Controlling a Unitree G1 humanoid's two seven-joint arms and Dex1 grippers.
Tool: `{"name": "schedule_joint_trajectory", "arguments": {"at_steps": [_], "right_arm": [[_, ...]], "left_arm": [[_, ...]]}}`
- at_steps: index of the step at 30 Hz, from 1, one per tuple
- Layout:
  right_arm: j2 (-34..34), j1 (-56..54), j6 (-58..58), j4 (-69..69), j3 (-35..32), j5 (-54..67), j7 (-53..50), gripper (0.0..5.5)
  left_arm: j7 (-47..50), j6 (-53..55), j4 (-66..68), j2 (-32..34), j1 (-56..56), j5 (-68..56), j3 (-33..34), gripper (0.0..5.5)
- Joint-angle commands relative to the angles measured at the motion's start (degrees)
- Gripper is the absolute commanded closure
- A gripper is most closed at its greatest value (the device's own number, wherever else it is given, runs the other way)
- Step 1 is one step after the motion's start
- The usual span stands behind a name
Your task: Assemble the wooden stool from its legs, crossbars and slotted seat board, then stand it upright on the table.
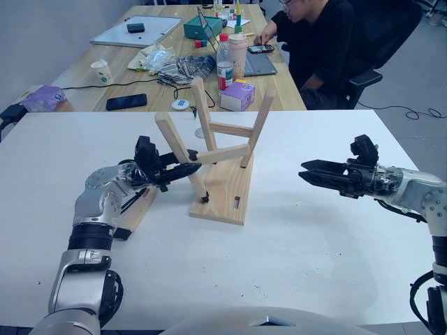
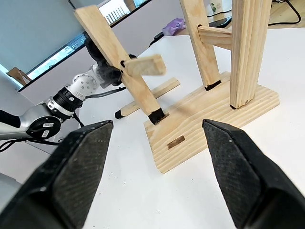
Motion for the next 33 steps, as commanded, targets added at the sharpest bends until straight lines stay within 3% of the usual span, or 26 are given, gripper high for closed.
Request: {"name": "schedule_joint_trajectory", "arguments": {"at_steps": [1,16,26,33], "right_arm": [[0.7,-0.9,-0.4,0.6,0.7,-1.5,0.5,2.05],[2.8,0.0,-1.3,1.0,0.0,-3.8,-1.1,2.05],[3.6,0.4,-1.1,1.3,0.0,-4.2,-2.1,2.05],[3.7,1.3,-0.7,0.3,-0.6,-4.0,-3.1,2.05]], "left_arm": [[-2.4,-4.4,2.5,0.5,2.5,3.5,-1.4,3.46],[-1.9,5.5,-9.3,-1.1,15.2,-0.9,-7.6,3.47],[4.3,4.2,-17.4,-0.7,7.8,-3.9,-2.1,3.47],[2.3,6.0,-19.0,0.6,7.5,-2.9,-3.9,3.47]]}}
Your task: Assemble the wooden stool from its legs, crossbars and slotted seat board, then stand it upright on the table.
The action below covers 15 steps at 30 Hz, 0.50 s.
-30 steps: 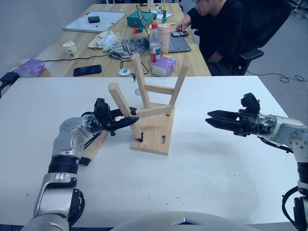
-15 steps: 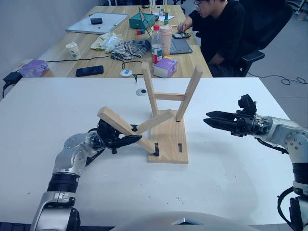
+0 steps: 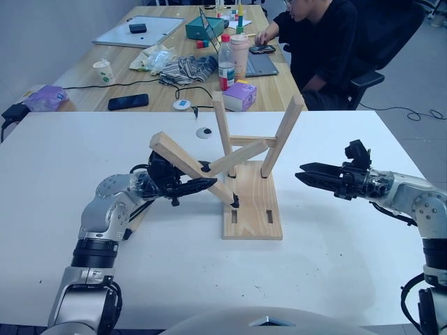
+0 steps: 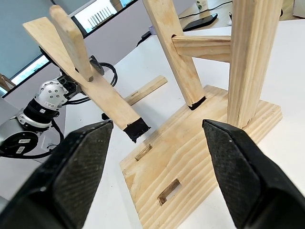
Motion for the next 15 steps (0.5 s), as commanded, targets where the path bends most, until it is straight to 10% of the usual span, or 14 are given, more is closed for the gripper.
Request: {"name": "schedule_joint_trajectory", "arguments": {"at_steps": [1,15], "right_arm": [[-0.3,0.2,0.4,-1.0,-0.5,-0.5,-0.5,2.05],[0.2,0.7,0.3,-1.4,-0.4,-0.7,-0.8,2.05]], "left_arm": [[-1.9,0.2,-1.7,1.6,1.6,1.5,-1.4,3.47],[-4.4,-11.9,5.5,1.5,2.5,9.2,-4.8,3.47]]}}
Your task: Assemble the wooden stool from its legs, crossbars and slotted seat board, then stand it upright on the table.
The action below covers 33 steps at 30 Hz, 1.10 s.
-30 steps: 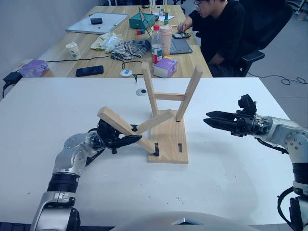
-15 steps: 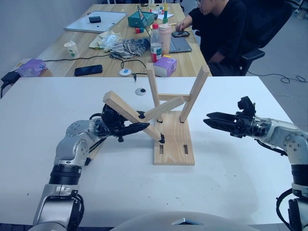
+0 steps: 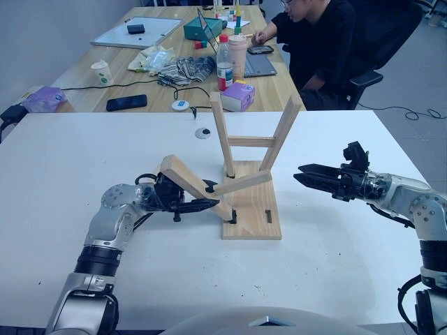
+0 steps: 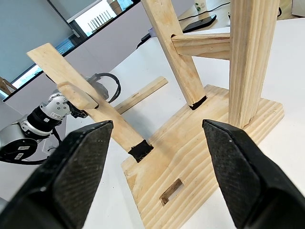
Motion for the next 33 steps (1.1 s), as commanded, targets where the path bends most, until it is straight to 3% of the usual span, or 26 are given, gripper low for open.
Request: {"name": "schedule_joint_trajectory", "arguments": {"at_steps": [1,8,16,22,27,33], "right_arm": [[0.2,0.2,0.1,-0.9,-0.1,-0.7,-0.7,2.05],[0.5,1.1,-0.1,-1.5,-0.5,-0.6,-1.4,2.05],[1.4,2.7,-0.2,-2.8,-0.9,-0.1,-3.1,2.05],[1.3,2.6,0.0,-2.2,-1.6,0.3,-3.9,2.05],[0.3,2.5,-1.1,1.5,-2.1,-1.5,-3.7,2.05],[0.8,2.8,-4.7,9.8,-2.6,-5.4,-4.1,2.05]], "left_arm": [[0.0,-0.9,2.2,1.7,-0.7,3.7,-0.9,3.47],[2.1,-0.3,-0.7,6.3,-0.9,12.7,-7.7,3.47],[12.6,17.0,-9.8,7.3,-2.7,12.6,-12.4,3.47],[17.6,21.4,-13.9,6.8,-0.9,15.2,-18.4,3.47],[20.1,26.6,-16.3,7.3,0.1,14.7,-22.7,3.47],[19.8,35.5,-12.2,7.6,-3.1,11.7,-23.1,3.47]]}}
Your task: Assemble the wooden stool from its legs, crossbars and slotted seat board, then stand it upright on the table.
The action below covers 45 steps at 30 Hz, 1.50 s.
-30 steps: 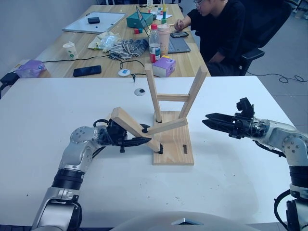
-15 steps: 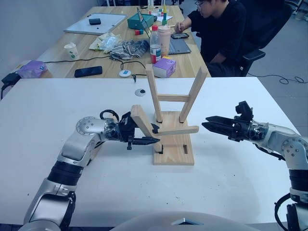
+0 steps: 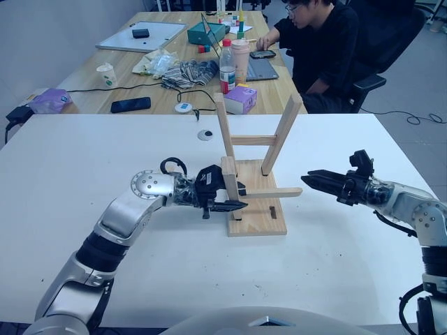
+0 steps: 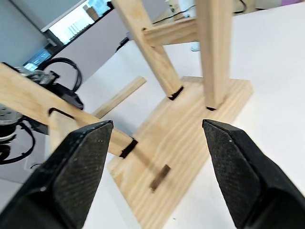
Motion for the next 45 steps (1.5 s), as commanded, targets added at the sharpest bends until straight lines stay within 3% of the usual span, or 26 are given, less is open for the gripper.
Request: {"name": "schedule_joint_trajectory", "arguments": {"at_steps": [1,8,13,22,27,30,35,45], "right_arm": [[0.9,0.2,-2.8,4.2,-0.9,-2.9,-0.7,2.05],[1.9,1.8,-3.9,4.8,-0.9,-3.9,-1.0,2.05],[1.8,2.9,-3.1,4.0,-1.4,-4.0,-1.1,2.05],[-0.2,6.6,0.4,1.0,-2.6,-2.7,-1.5,2.05],[-1.6,5.2,1.9,2.1,-2.1,-3.4,-0.9,2.05],[-0.1,7.7,1.1,1.0,-4.4,-3.1,-2.6,2.05],[4.4,10.8,-1.0,-1.5,-6.7,-2.4,-5.9,2.05],[3.2,7.8,-0.2,0.5,-5.4,-4.2,-4.5,2.05]], "left_arm": [[-0.2,14.1,9.9,1.9,4.1,3.1,-7.1,3.47],[-0.3,11.5,15.0,0.2,4.7,6.8,-13.7,3.47],[0.9,10.5,7.8,2.5,9.4,8.5,-18.4,3.47],[4.9,14.3,-2.2,7.5,19.9,4.5,-20.0,3.47],[2.5,12.1,1.1,17.0,25.5,2.8,-12.7,3.47],[-2.9,8.5,6.3,24.1,22.5,2.4,-8.0,3.47],[-10.7,4.4,9.4,30.6,14.6,2.3,-6.9,3.47],[-0.7,-2.5,16.5,22.3,24.0,6.8,-15.0,3.47]]}}
